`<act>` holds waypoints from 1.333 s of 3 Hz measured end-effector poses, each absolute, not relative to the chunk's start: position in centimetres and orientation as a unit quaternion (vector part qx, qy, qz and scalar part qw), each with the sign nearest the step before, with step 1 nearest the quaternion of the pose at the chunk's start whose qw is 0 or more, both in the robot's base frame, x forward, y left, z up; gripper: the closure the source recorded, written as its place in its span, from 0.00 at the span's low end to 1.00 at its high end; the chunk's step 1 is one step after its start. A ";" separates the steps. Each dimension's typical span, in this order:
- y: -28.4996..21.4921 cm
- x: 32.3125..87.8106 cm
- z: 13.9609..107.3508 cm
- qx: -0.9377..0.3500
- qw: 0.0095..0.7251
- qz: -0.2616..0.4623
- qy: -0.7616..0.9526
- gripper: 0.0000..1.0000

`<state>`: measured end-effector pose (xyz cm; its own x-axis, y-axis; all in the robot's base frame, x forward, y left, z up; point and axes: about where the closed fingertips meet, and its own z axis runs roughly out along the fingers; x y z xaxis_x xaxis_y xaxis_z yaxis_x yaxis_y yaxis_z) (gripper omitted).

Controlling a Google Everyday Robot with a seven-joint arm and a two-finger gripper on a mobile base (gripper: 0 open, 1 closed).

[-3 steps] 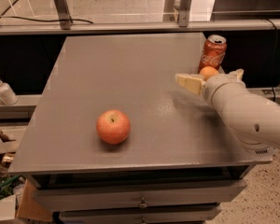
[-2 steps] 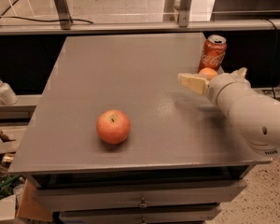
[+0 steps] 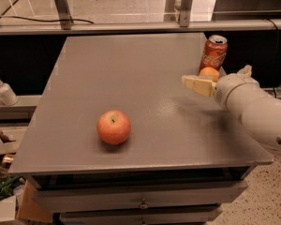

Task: Move orange near coke can

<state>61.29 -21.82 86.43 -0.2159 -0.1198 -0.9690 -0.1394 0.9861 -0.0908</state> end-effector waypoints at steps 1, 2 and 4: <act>-21.8 61.3 86.4 -0.083 0.621 0.008 0.780 0.00; -21.6 60.9 86.7 -0.098 0.622 0.010 0.777 0.00; -25.1 57.3 88.9 -0.165 0.625 0.010 0.763 0.00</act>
Offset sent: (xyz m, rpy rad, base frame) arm -0.0178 -0.0050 0.0003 -0.0420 -0.0118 0.0791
